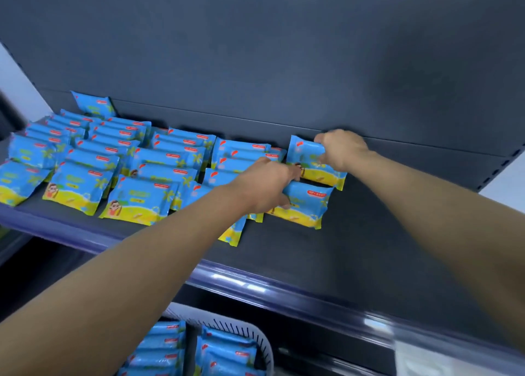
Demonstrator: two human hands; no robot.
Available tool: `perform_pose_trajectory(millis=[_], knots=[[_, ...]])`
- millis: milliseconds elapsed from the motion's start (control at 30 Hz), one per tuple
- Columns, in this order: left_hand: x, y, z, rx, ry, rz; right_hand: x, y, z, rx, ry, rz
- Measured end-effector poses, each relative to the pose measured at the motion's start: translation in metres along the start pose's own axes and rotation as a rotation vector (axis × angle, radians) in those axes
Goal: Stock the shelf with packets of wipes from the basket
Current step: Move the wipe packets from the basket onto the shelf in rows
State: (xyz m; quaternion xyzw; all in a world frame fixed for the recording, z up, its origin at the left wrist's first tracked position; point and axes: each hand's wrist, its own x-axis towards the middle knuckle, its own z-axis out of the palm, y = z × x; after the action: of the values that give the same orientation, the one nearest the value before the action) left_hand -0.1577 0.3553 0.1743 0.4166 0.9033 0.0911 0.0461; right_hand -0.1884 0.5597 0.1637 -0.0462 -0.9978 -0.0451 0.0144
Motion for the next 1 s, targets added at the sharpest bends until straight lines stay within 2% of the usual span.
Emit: perform_pose_trajectory(millis=[100,367,533,767,1000], knots=[[0.016,0.002,0.008,0.067,-0.030,0.002,0.006,0.004,0.006,-0.142,0.090,-0.088],[0.070,0.005,0.023,0.186,-0.018,0.022,-0.003,0.031,0.001,0.067,0.176,-0.056],[0.103,0.003,0.035,0.221,0.000,-0.024,-0.021,0.037,-0.005,0.106,0.264,-0.031],[0.103,0.005,0.040,0.253,0.166,-0.033,-0.046,0.029,-0.012,0.124,0.290,0.026],[0.034,-0.008,0.025,0.163,0.354,0.020,-0.080,-0.019,-0.027,0.110,0.370,0.009]])
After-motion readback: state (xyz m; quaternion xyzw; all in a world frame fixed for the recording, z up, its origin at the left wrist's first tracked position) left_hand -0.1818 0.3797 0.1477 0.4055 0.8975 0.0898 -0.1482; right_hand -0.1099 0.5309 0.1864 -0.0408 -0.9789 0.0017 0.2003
